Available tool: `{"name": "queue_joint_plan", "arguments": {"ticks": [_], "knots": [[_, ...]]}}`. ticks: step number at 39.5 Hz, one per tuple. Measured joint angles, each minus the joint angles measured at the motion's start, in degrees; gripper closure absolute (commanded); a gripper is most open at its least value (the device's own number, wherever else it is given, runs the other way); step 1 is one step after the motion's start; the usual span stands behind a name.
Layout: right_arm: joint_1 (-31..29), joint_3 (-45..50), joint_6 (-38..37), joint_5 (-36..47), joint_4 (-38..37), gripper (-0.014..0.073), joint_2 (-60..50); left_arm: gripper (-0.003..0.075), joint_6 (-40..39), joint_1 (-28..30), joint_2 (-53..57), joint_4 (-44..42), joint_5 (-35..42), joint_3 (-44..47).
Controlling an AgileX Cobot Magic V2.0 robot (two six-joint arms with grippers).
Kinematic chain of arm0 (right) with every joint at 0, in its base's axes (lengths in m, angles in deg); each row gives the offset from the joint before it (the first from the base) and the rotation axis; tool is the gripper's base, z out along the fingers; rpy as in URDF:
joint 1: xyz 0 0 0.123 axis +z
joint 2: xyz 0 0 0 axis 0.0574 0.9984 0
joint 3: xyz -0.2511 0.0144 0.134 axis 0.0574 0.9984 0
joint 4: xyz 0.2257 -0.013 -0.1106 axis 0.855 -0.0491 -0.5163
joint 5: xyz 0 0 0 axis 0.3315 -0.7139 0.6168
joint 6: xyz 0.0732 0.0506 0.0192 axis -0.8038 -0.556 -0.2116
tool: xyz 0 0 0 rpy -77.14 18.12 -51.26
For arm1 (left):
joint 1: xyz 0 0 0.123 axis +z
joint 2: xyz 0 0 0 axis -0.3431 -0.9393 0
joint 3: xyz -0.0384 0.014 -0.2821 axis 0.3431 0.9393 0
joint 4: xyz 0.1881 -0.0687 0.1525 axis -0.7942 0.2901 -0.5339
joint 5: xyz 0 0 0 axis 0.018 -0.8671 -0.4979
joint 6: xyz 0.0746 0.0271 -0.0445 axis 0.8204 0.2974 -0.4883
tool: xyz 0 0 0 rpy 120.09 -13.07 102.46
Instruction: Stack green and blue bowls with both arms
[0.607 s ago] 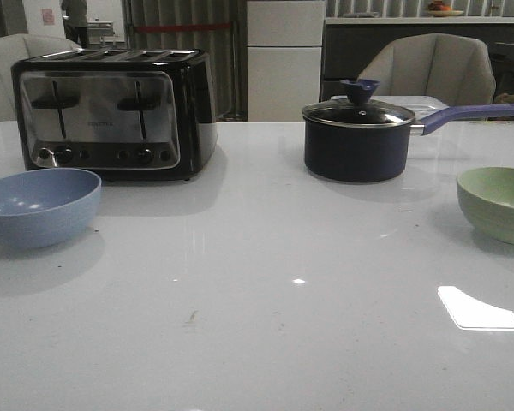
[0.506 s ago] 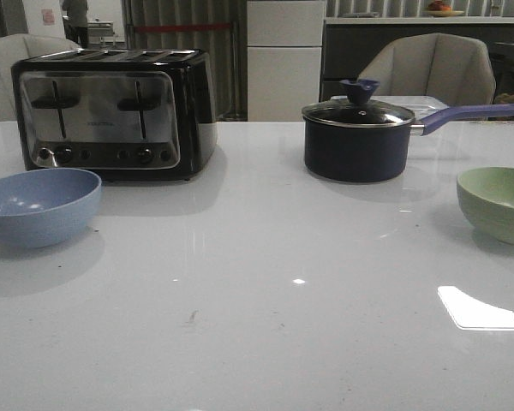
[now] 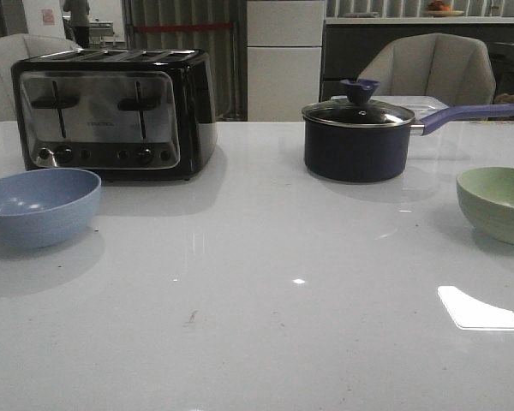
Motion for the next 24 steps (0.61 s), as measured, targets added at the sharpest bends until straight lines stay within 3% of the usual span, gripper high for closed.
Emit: {"name": "queue_joint_plan", "arguments": {"ticks": [17, 24], "knots": [[0.0, -2.19, 0.0, -0.07, -0.22, 0.0566, 0.0, 0.0622, 0.0, 0.0, 0.0, 1.32, 2.66, -0.75], [-0.09, -11.03, 0.0, -3.43, -4.06, 0.0566, 0.0, 0.0622, 0.0, 0.0, 0.0, 3.31, -3.58, -10.25]]}}
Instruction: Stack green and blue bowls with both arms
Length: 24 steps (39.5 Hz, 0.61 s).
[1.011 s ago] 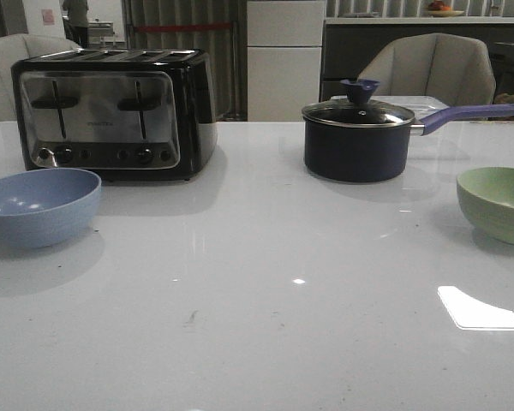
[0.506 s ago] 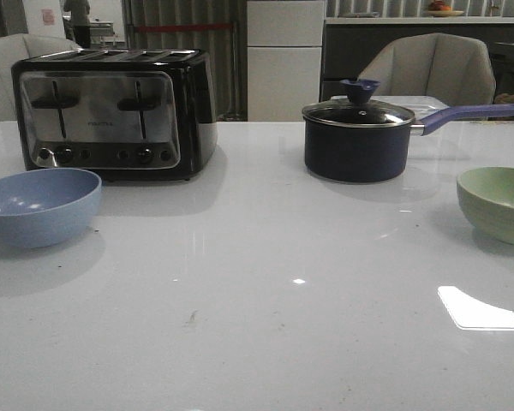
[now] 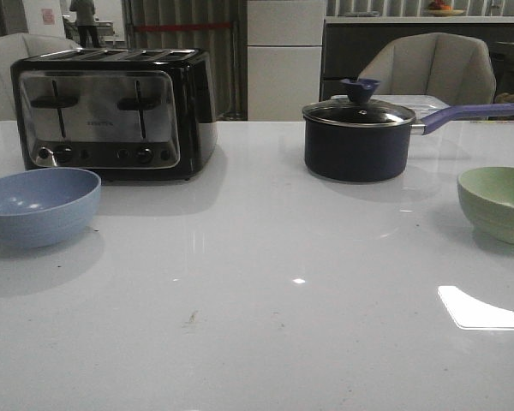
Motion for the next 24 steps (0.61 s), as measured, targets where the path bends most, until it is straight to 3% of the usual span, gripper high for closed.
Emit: {"name": "queue_joint_plan", "arguments": {"ticks": [14, 24], "knots": [[0.0, -23.03, 0.0, -14.19, -2.35, 0.0566, 9.53, 0.0622, 0.0, 0.0, -8.13, -0.56, -11.49, -25.8], [0.0, -33.2, 0.11, -27.31, -2.35, 0.0566, 21.17, 0.0622, 0.0, 0.0, -19.51, -0.76, -28.53, -37.52]]}}
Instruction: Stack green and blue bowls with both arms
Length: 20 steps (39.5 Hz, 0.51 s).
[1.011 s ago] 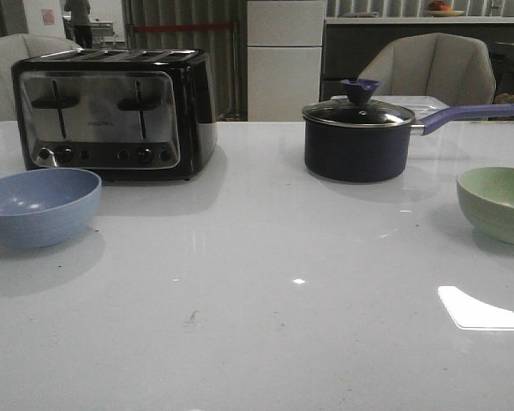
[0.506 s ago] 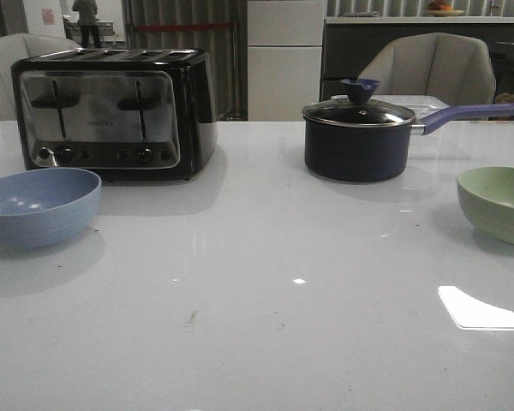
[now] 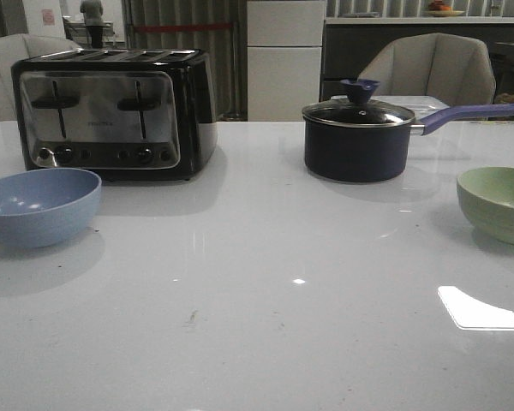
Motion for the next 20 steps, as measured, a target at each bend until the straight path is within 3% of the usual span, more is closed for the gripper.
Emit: {"name": "queue_joint_plan", "arguments": {"ticks": [8, 20], "knots": [[0.0, -0.26, 0.0, -8.84, 0.0, 0.0566, 8.33, 0.0622, 0.0, 0.0, -6.25, 0.0, -8.0, 0.99], [0.0, -0.26, 0.0, -16.4, 0.0, 0.0566, 16.95, 0.0622, 0.0, 0.0, -10.58, -0.12, -11.22, 6.56]]}}
